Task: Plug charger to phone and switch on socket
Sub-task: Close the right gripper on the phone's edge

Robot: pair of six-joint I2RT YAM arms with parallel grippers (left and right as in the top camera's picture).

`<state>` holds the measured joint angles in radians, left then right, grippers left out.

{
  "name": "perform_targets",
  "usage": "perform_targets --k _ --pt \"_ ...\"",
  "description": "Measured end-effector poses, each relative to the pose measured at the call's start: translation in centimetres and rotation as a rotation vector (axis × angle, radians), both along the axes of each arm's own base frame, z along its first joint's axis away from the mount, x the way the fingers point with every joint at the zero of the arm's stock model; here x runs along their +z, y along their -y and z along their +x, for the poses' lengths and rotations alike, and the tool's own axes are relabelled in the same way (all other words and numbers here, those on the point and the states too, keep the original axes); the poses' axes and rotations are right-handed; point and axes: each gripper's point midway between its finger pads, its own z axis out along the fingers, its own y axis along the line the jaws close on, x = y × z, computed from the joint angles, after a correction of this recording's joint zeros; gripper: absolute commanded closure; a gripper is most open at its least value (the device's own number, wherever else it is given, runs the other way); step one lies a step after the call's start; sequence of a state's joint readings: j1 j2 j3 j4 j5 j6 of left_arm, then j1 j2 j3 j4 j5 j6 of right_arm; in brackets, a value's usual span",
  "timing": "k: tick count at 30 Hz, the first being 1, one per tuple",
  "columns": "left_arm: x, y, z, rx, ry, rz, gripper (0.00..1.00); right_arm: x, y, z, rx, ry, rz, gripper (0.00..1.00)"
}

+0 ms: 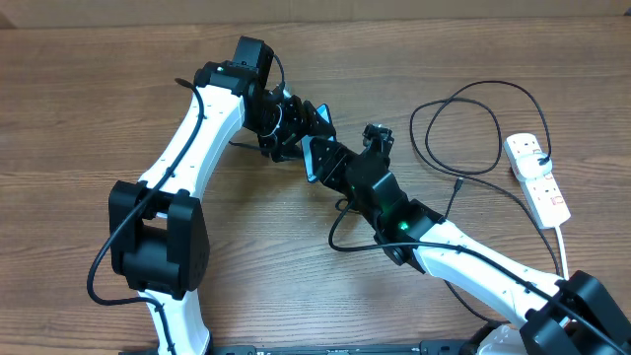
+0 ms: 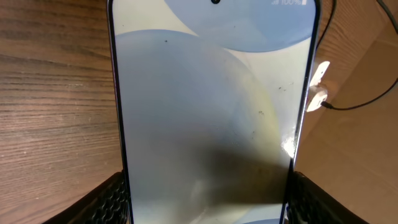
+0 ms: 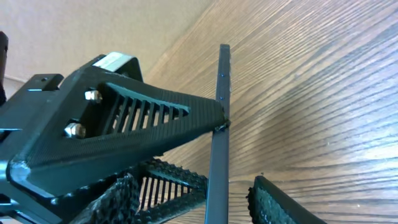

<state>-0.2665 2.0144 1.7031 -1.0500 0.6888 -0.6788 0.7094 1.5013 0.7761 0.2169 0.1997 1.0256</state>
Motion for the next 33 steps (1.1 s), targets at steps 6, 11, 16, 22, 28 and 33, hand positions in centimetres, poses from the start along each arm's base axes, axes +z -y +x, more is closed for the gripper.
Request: perform_targets --k 6,11,16,22,28,33 --pt "0.0 0.0 0.0 0.006 -0.004 0.0 0.56 -0.1 -0.6 -0.4 0.011 0.002 -0.005 0.5" --pt "0.0 0.0 0.1 0.012 -0.007 -0.001 0.56 -0.8 -0.8 -0.5 0.012 -0.01 -0.016 0.62" --pt "0.0 0.0 0.1 0.017 -0.011 -0.001 0.56 -0.7 -0.9 -0.4 0.011 -0.003 -0.01 0.71" --pt "0.1 0.0 0.1 0.02 -0.014 -0.004 0.56 -0.5 -1.3 -0.4 0.03 0.002 0.004 0.8" --pt "0.1 -0.2 0.2 0.025 -0.014 -0.004 0.56 -0.7 -1.3 -0.5 0.037 -0.011 0.008 0.88" --pt "0.1 -0.3 0.3 0.027 -0.01 -0.001 0.56 -1.1 -1.1 -0.4 0.029 -0.021 0.003 0.92"
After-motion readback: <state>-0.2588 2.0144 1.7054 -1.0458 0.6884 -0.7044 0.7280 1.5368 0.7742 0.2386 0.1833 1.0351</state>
